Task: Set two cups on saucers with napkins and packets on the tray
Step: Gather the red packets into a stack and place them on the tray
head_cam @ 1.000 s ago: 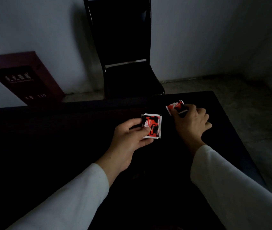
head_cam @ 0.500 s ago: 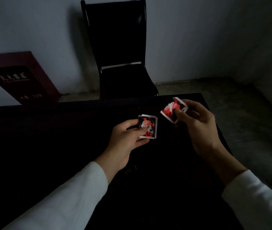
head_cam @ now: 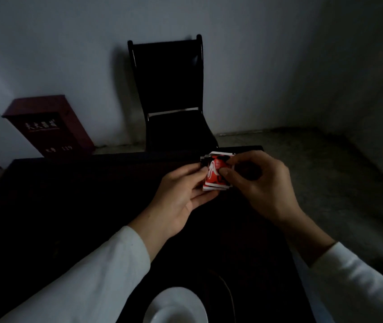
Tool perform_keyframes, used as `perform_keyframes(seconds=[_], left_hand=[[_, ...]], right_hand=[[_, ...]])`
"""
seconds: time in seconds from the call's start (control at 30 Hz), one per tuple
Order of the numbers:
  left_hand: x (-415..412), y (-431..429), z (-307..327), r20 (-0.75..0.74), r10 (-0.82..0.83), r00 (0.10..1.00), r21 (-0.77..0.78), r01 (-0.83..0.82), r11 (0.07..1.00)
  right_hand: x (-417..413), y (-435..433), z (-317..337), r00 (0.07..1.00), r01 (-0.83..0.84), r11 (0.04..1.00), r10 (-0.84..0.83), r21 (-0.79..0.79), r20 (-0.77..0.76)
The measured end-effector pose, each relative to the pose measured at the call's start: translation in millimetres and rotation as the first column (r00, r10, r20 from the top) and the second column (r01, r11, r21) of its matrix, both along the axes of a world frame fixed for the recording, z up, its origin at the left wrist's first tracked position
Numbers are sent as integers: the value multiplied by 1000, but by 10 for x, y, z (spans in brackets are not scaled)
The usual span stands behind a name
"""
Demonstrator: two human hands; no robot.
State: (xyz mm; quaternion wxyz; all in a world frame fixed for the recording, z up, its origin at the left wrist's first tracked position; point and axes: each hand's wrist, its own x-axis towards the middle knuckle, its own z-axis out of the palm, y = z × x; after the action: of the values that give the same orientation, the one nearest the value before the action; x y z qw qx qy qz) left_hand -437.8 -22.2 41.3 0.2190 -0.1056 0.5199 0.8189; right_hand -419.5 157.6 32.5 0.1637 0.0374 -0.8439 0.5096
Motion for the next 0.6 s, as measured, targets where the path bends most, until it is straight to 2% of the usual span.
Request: perform_keyframes(seconds=[0.2,0.37,0.47,0.6], left_hand=[[521,-149,558,3,35,999,48,-35,998],[883,-359,1009,-42,9,999,93,-5,996],[1093,-480,1281,-91,-31,995,102,40,994],[1424,-732,1562,-135,-91,987,112,107,988]], right_hand=[[419,-113,623,991,-62,964,91,258,-102],[783,-198,1256,959,-220,886,272,408,-73],[1022,-336,1621,939,-288,851,341,438,-45],[1411,-584,2007,947,-249,865,312,435,-79]])
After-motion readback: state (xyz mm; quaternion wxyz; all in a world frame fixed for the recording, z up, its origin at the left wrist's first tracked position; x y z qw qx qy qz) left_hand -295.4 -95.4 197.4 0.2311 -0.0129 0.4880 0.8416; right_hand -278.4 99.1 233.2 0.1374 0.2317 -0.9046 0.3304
